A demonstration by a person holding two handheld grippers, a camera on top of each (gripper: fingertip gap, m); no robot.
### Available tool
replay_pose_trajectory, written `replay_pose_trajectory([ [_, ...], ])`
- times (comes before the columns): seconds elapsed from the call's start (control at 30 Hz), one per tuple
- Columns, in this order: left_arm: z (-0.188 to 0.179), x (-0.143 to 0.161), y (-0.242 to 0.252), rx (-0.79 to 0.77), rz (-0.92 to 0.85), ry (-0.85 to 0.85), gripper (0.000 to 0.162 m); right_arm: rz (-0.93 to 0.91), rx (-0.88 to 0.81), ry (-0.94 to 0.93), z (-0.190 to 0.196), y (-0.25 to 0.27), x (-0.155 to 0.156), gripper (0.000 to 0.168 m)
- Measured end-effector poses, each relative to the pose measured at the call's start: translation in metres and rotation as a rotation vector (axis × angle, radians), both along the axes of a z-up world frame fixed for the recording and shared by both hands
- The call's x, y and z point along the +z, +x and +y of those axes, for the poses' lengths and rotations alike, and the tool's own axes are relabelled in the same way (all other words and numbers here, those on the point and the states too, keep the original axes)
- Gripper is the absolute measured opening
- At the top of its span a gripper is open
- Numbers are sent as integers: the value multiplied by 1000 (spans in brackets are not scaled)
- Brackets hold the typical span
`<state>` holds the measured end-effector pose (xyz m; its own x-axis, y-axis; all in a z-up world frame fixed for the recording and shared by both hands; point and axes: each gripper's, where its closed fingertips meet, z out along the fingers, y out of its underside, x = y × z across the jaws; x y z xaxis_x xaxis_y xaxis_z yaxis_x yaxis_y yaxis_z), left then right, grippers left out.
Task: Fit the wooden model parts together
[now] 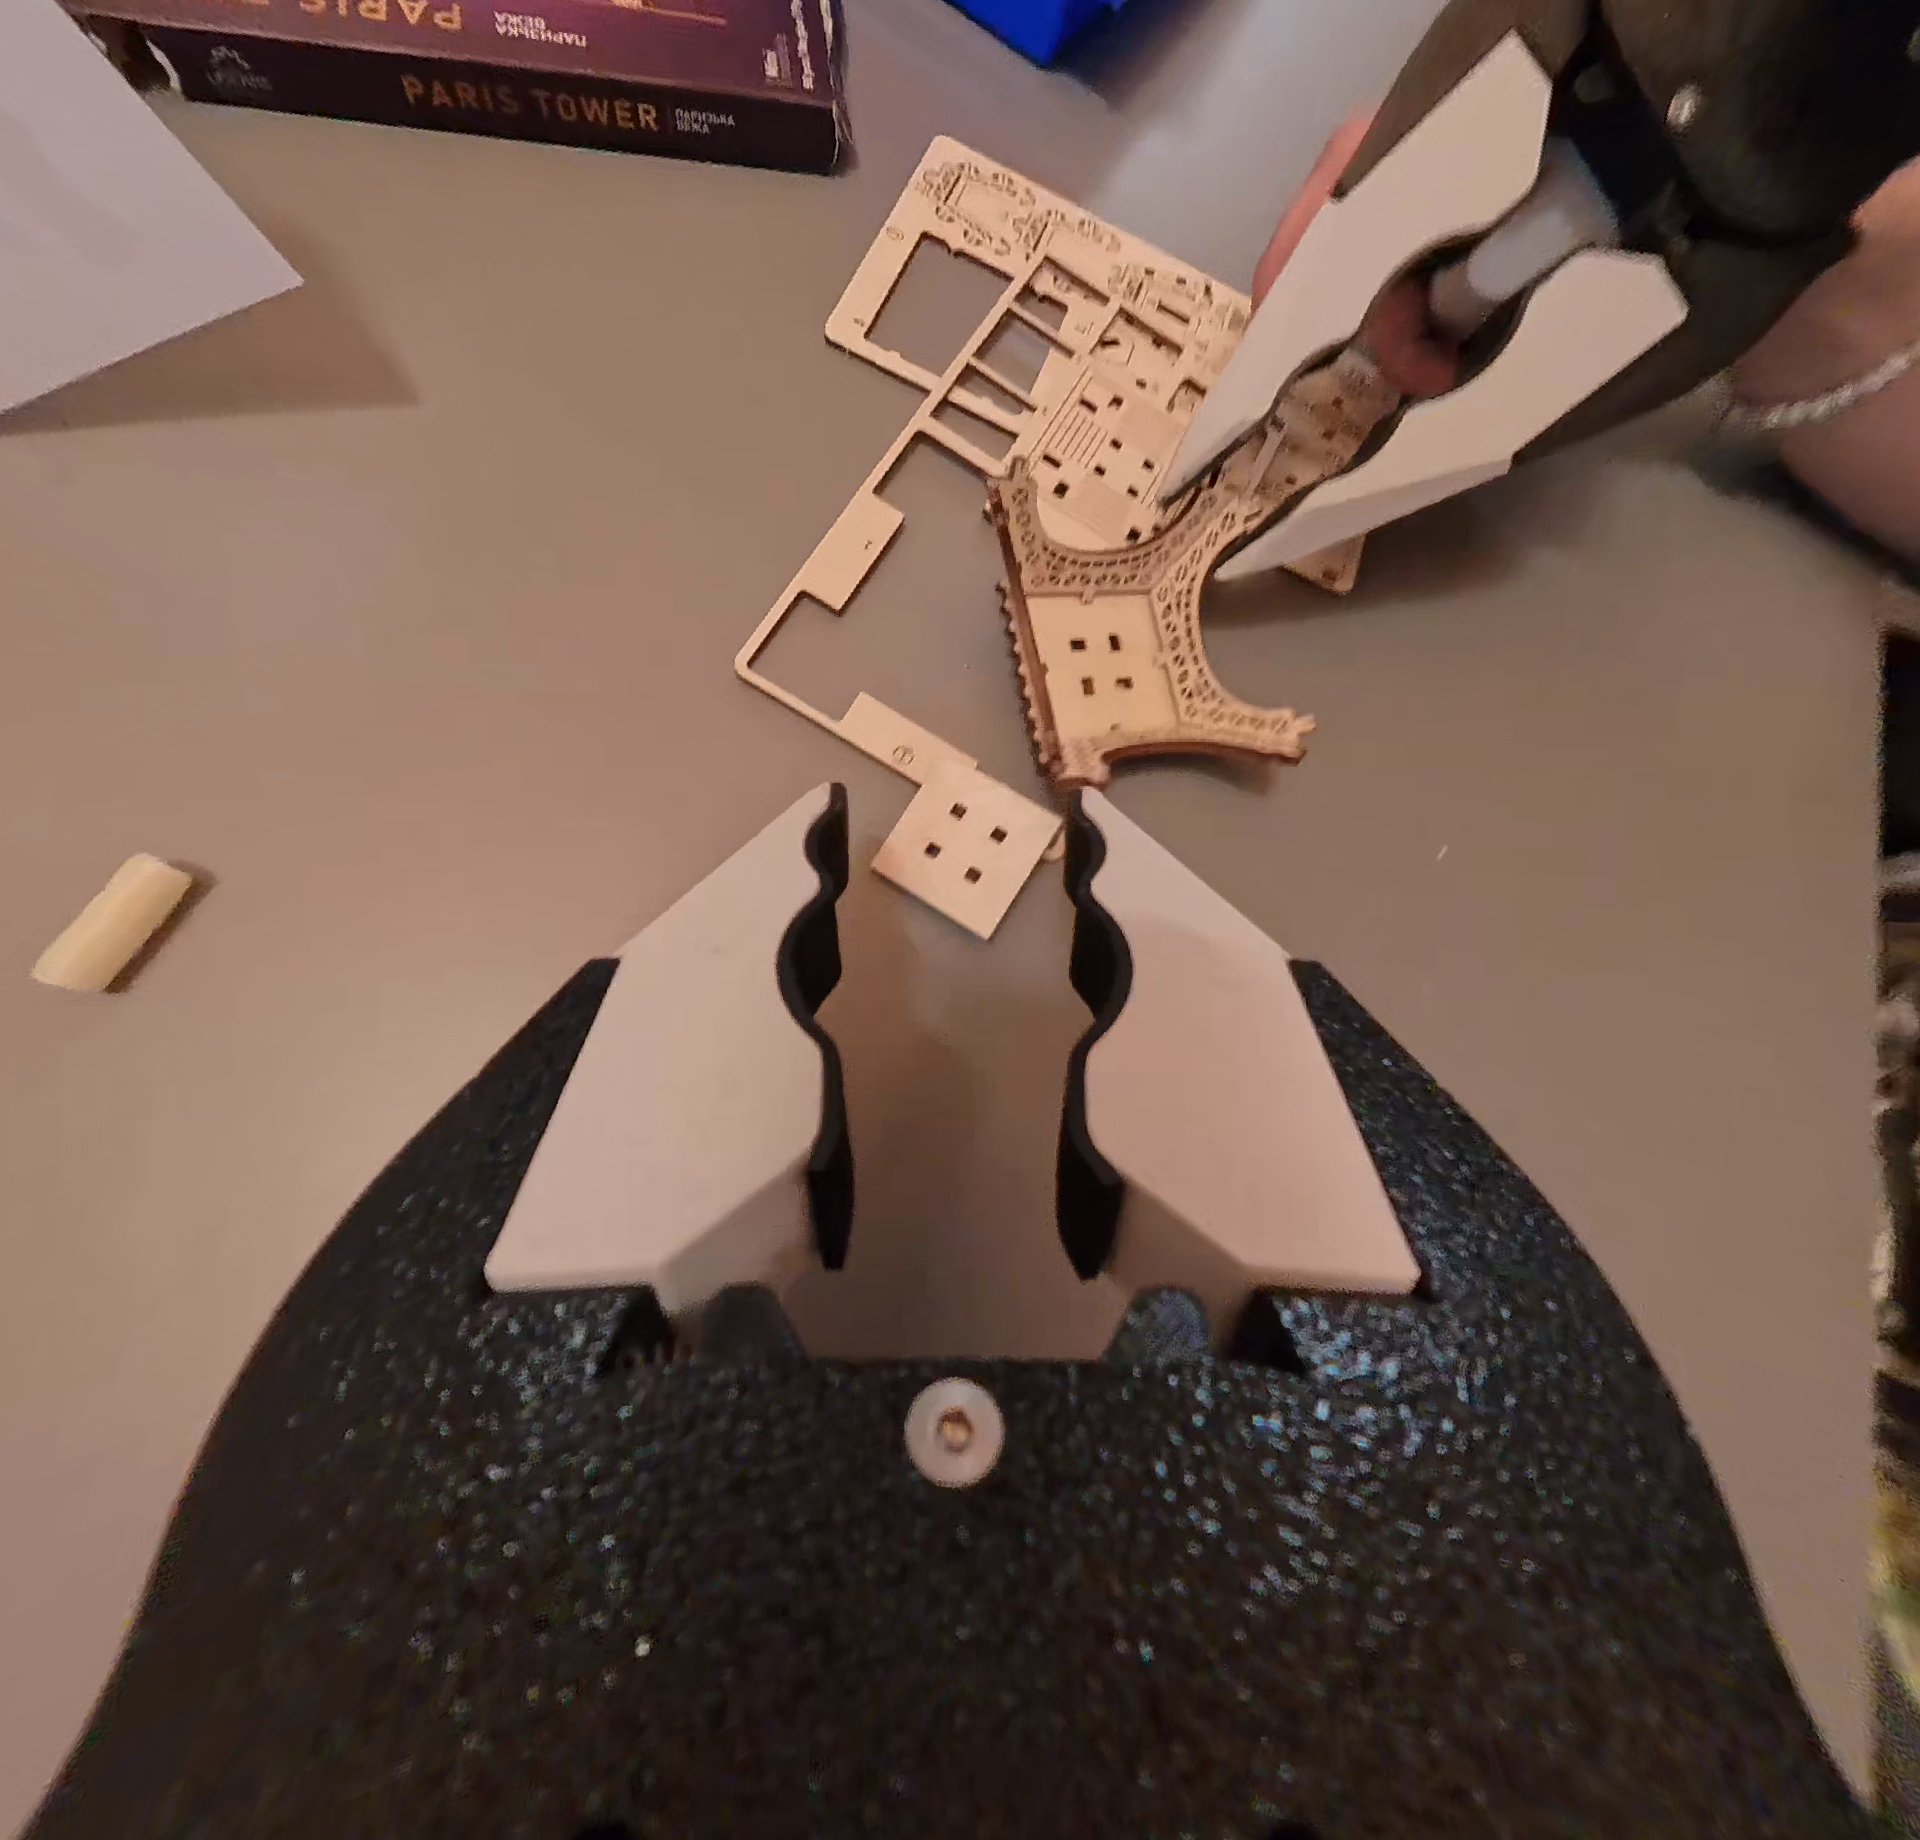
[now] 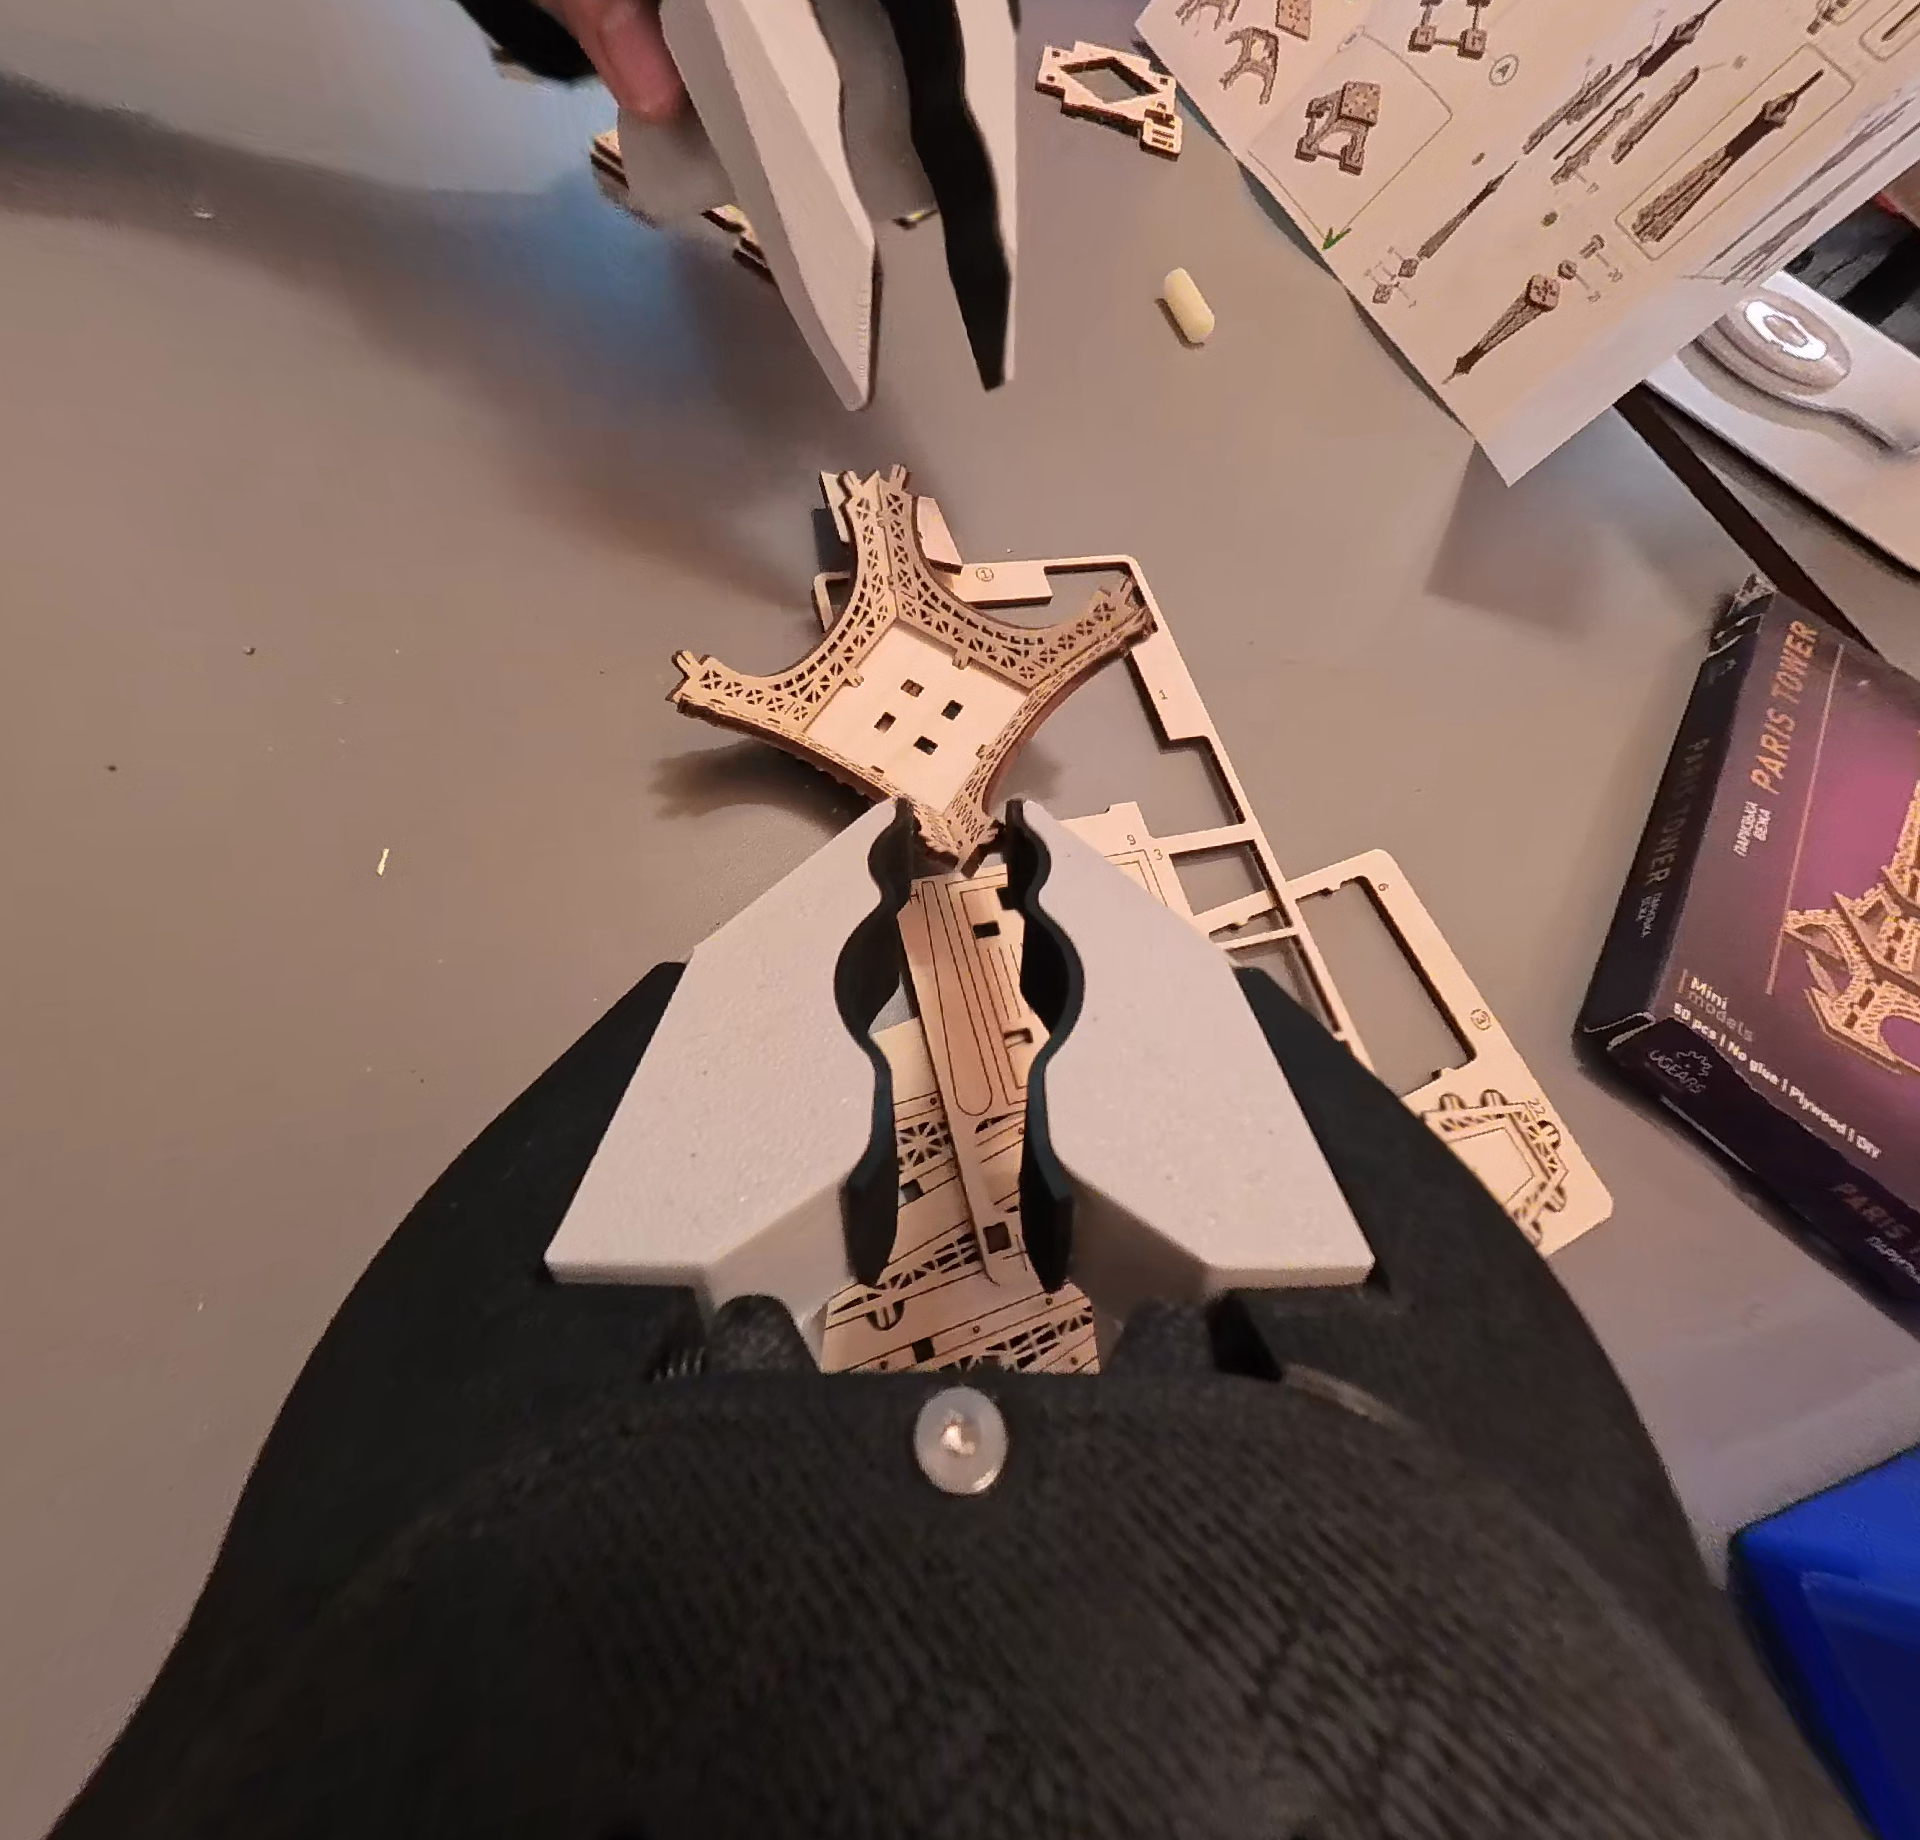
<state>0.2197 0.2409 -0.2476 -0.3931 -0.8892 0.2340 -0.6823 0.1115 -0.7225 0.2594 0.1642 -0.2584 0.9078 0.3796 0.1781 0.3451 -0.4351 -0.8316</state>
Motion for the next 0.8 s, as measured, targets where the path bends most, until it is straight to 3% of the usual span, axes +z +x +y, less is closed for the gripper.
replay_pose_trajectory([
  [0.03,2,-2,-2,-23,-7,36,40,8,-3,-5,0,0,0,15],
  [0.2,2,-19,-13,-154,7,196,46,13,-4,-17,-2,1,-2,14],
  [0.5,-1,-34,-12,-301,42,276,54,23,-2,-13,-1,0,-1,14],
  [0.67,-5,-31,-10,-298,35,218,52,20,1,-10,-1,0,-1,14],
  [0.8,-20,-10,-7,-276,-34,39,52,4,5,0,-1,0,0,14],
])
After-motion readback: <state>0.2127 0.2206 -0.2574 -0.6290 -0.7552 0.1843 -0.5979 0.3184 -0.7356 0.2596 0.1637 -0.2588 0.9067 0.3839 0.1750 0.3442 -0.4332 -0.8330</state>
